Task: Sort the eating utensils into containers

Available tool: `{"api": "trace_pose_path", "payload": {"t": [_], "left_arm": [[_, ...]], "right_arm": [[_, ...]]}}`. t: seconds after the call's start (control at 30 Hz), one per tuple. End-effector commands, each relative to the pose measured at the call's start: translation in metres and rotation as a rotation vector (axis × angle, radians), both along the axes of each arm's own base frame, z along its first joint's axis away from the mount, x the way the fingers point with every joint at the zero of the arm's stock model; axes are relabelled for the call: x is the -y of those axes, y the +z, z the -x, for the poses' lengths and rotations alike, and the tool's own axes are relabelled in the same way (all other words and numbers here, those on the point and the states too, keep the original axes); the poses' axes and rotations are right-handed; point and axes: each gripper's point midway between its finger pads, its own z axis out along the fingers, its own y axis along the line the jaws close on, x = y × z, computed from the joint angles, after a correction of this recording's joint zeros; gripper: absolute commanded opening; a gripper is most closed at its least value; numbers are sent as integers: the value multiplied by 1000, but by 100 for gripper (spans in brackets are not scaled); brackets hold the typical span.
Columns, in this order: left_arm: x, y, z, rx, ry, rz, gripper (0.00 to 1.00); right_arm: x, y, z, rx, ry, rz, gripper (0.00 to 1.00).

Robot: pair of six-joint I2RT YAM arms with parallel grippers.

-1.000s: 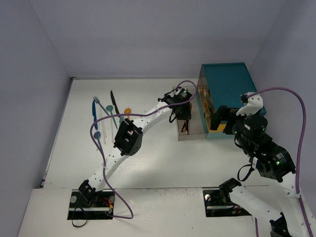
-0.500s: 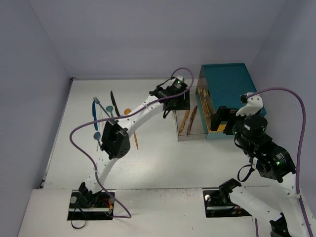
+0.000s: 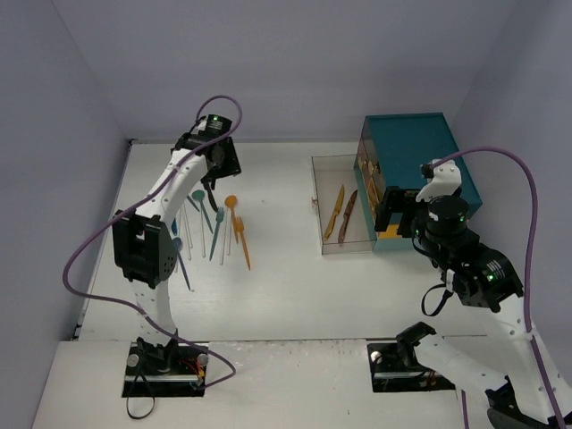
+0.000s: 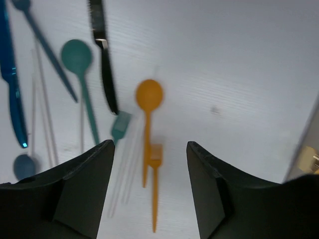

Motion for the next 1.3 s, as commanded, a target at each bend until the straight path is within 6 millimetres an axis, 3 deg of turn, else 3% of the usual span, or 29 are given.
{"api": "trace_pose_path", "payload": {"t": [0.0,0.2,0.5,0.87,1.27], "left_arm": [[-23,-19,-3,-72,-15,-25,56],[-51,-49,-25,-133,26,-72,50],[-65,-81,-48,-176,58,-94,44],[-74,-115,-54,-230,79,-93,43],[-74,-134,-62,-250,86,-83,36]], "right_arm": [[-3,14,-14,34,-10,2,100],[-5,7,-18,11,-12,12,100],[-6,2,-23,-7,-18,29,100],[-7,-5,-26,-27,-18,44,100],[-8,-7,-29,-36,-17,49,100]]}}
